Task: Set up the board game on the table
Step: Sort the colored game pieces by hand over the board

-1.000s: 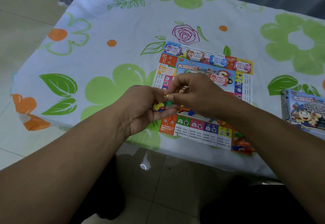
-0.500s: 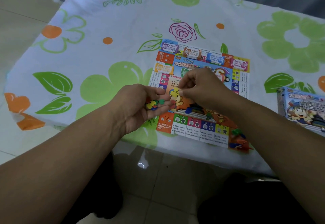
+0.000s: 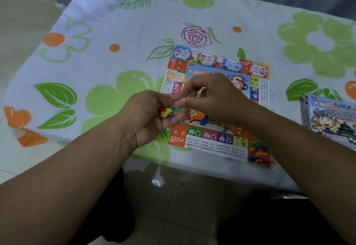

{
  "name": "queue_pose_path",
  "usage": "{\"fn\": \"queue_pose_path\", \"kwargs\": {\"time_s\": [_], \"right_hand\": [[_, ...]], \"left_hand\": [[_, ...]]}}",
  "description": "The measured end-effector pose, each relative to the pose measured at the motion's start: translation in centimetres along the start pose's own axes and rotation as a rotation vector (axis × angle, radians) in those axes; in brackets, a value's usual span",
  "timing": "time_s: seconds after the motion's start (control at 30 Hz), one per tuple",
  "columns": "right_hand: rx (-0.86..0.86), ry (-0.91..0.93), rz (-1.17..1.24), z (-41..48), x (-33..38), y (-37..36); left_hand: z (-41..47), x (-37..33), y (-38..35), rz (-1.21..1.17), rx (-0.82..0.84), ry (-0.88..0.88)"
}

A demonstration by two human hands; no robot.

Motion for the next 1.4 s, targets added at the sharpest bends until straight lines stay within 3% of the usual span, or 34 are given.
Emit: {"fn": "queue_pose_path", "kwargs": {"time_s": [0.4, 0.8, 0.97, 1.03, 1.13, 1.27, 1.4], "right_hand": [[0.165, 0.074, -0.187, -1.2, 0.1, -0.8], [0.165, 0.146, -0.267, -1.9, -0.2, -0.6], [0.073, -0.005, -0.182, -1.2, -1.4, 1.2], [-0.019, -0.084, -0.196, -0.7, -2.7, 2.8], [-0.019, -0.167, -0.269, -0.4, -4.6, 3.4], [0.050, -0.174, -0.381, -0.5, -5.2, 2.4], [0.015, -0.154, -0.376, -0.4, -4.9, 2.3]], "left_hand": [[0.0, 0.9, -1.3, 0.031, 0.056, 0.045], [0.2, 1.6, -1.6, 0.054, 0.069, 0.083], [0.3, 1.2, -1.7, 0.029, 0.072, 0.071], [0.2, 1.0, -1.7, 0.034, 0.054, 0.066], [0.0, 1.0, -1.6, 0.053, 0.036, 0.070], [-0.1, 1.0, -1.6, 0.059, 0.031, 0.064], [-0.1, 0.9, -1.5, 0.051, 0.035, 0.052]]}}
Point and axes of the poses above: each hand's wrist, its own z-axis towards the middle knuckle, its own y-axis out of the back of the hand, x = y × z, the point moved 7 cm from there along z, towards the middle knuckle, and after that the axes turned 4 degrees about -x, right-handed, at the moved point
